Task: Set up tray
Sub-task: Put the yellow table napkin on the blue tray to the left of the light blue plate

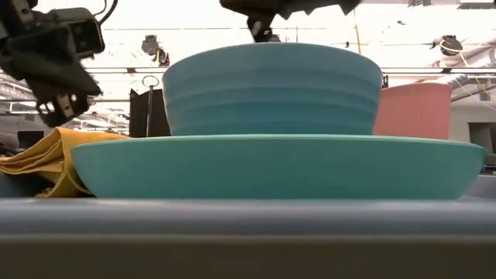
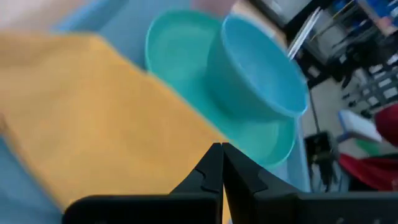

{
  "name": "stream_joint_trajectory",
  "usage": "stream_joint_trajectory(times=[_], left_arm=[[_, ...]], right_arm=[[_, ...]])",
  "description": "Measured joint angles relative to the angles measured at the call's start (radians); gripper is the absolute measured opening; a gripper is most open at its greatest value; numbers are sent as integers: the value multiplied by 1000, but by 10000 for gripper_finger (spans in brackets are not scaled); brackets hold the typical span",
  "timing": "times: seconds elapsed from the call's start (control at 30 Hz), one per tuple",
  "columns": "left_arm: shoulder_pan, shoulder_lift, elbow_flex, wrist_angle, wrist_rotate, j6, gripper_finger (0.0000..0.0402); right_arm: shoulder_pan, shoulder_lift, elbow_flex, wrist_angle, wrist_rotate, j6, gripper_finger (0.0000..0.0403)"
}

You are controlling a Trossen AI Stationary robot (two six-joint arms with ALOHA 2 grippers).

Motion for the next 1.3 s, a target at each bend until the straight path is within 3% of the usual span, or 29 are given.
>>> stream_joint_trajectory(times=[0.2, 0.33, 0.5, 0.67, 0.9, 1.07, 1.3], left_arm=[[-2, 14, 0, -16, 104, -4, 2], [21, 65, 1, -29, 173, -44, 2], [50, 179, 16, -12, 221, -19, 1], [71, 296, 98, -26, 250, 64, 1], [93, 393, 201, -225, 242, 92, 1], [98, 426, 220, -185, 237, 117, 1], [103, 509, 220, -108, 291, 2, 1]], right_arm=[[-14, -151, -208, 118, 118, 39, 0], [-40, -235, -338, 225, 126, 97, 0], [-48, -295, -420, 236, 144, 106, 0], [-49, -300, -424, 238, 154, 111, 0], [-51, -300, -424, 233, 152, 109, 0], [-51, -299, -424, 207, 152, 109, 0], [-51, -299, -424, 224, 155, 101, 0]])
